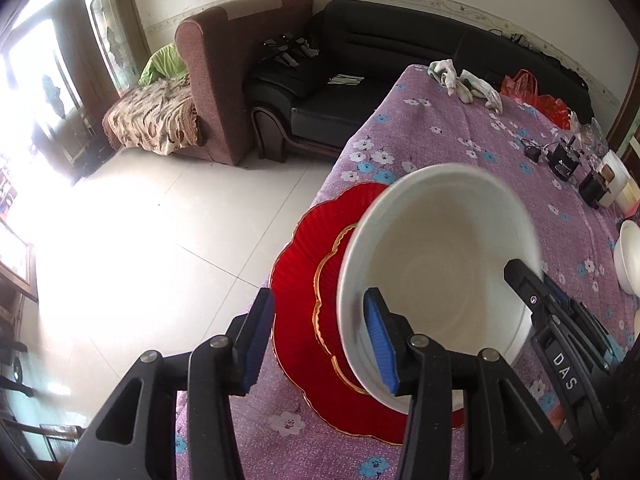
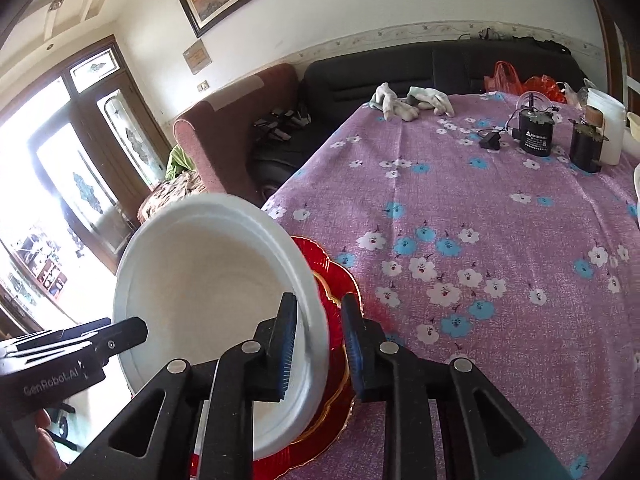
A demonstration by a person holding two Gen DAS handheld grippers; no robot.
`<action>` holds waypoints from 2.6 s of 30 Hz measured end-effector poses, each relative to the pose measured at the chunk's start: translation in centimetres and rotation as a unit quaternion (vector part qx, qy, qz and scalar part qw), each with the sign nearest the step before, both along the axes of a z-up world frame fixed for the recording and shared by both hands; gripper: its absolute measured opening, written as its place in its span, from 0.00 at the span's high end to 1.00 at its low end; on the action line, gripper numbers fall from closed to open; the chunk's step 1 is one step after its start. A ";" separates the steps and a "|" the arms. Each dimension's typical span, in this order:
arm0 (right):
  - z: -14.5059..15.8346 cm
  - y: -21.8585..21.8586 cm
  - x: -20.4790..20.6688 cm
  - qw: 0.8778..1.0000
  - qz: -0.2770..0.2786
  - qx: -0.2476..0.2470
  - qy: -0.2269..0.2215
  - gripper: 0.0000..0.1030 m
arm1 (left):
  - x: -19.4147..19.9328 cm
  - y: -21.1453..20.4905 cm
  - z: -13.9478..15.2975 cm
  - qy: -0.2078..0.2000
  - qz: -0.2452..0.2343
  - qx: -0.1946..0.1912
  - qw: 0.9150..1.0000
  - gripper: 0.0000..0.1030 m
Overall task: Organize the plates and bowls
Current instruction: 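Lower the white bowls into the stack and open both grippers, then move both grippers to the cream plastic bowl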
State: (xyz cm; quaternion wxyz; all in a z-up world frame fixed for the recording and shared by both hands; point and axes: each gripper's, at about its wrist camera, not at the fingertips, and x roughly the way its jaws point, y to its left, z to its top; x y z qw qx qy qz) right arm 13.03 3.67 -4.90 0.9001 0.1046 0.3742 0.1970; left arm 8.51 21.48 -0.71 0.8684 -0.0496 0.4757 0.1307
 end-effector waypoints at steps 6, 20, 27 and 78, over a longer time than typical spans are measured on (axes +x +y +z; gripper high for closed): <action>-0.8 -1.6 1.0 0.996 0.014 0.068 0.053 0.82 | 0.0 0.9 0.2 -0.003 0.014 -0.004 1.000 0.53; -1.4 -2.4 1.6 0.978 0.044 0.158 0.129 0.82 | -0.1 1.2 1.1 -0.005 0.009 -0.013 1.000 0.52; 0.0 -3.5 1.3 0.981 0.022 0.161 0.110 0.82 | 0.4 2.6 1.6 -0.010 0.028 -0.005 1.000 0.52; 7.5 -26.7 -10.3 0.987 -0.129 0.084 -0.035 0.72 | -3.2 -22.2 4.1 -0.089 -0.174 0.012 0.981 0.31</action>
